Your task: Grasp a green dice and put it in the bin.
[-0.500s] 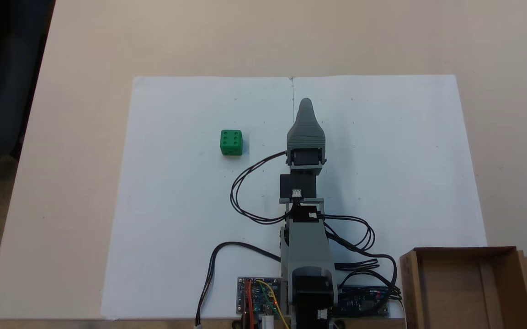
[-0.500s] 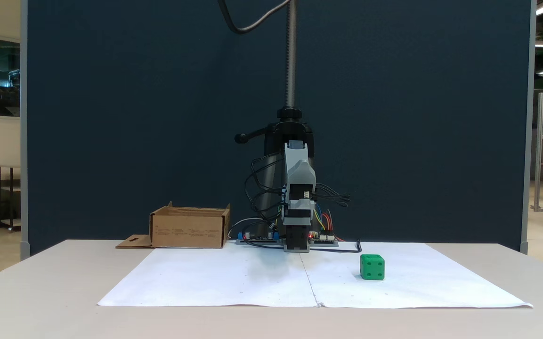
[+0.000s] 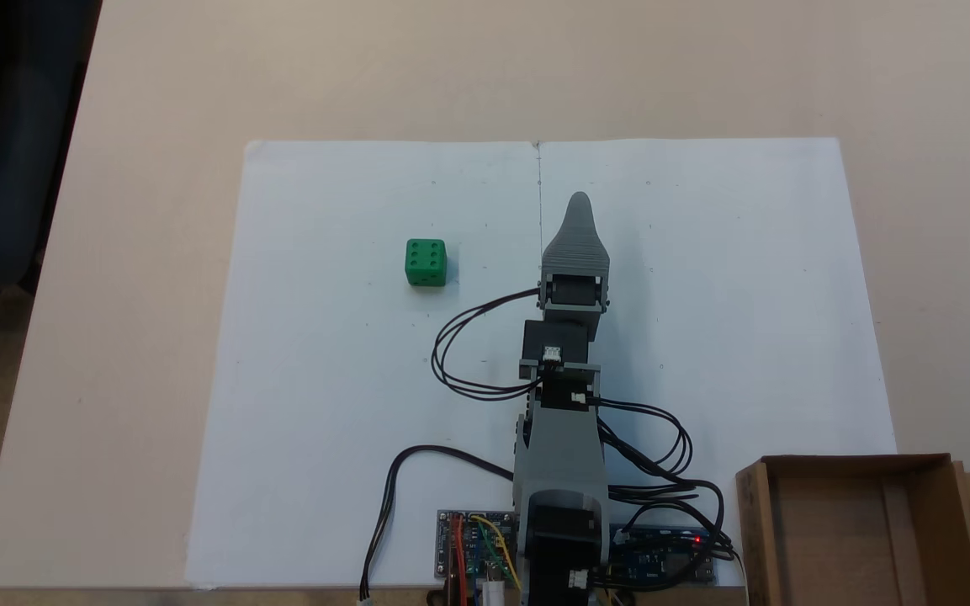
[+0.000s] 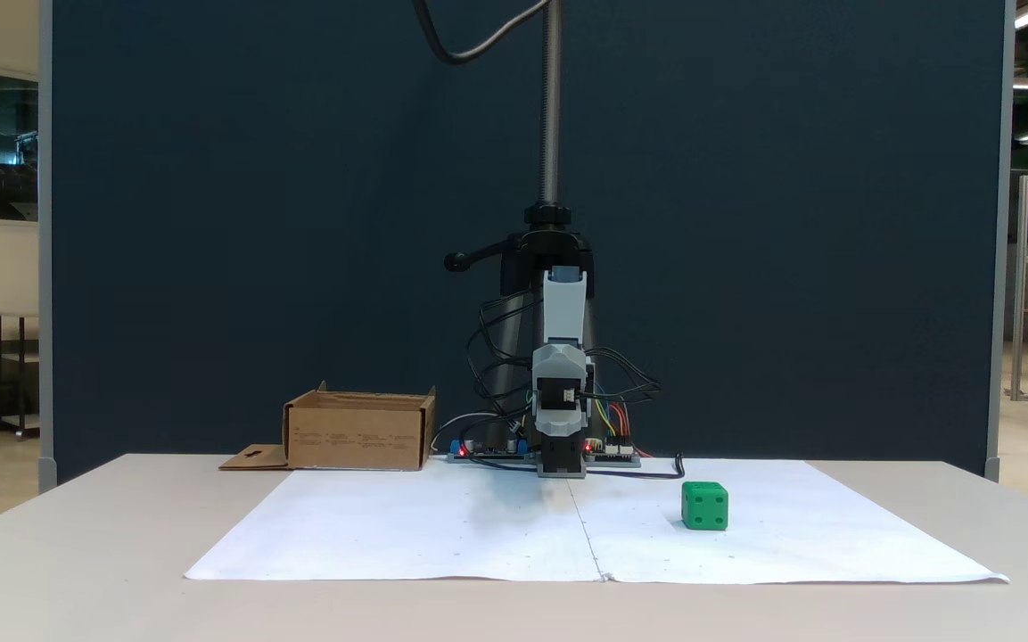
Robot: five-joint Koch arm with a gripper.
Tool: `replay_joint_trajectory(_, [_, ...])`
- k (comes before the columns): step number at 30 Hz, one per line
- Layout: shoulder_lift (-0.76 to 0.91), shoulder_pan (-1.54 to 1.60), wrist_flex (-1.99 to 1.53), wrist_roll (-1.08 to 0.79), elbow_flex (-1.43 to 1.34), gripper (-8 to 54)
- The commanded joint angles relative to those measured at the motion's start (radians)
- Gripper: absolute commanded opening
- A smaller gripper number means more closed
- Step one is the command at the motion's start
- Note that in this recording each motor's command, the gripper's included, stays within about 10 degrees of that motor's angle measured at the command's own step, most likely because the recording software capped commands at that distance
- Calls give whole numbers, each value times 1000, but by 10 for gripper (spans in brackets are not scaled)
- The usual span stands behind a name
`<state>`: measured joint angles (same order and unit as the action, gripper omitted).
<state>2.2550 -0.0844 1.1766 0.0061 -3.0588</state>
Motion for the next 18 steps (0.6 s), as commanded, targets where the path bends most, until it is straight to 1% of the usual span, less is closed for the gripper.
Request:
replay_joint_trajectory(1, [109, -11, 28, -58, -71, 443])
replay_joint_trajectory(18, [110, 3, 34, -57, -71, 450])
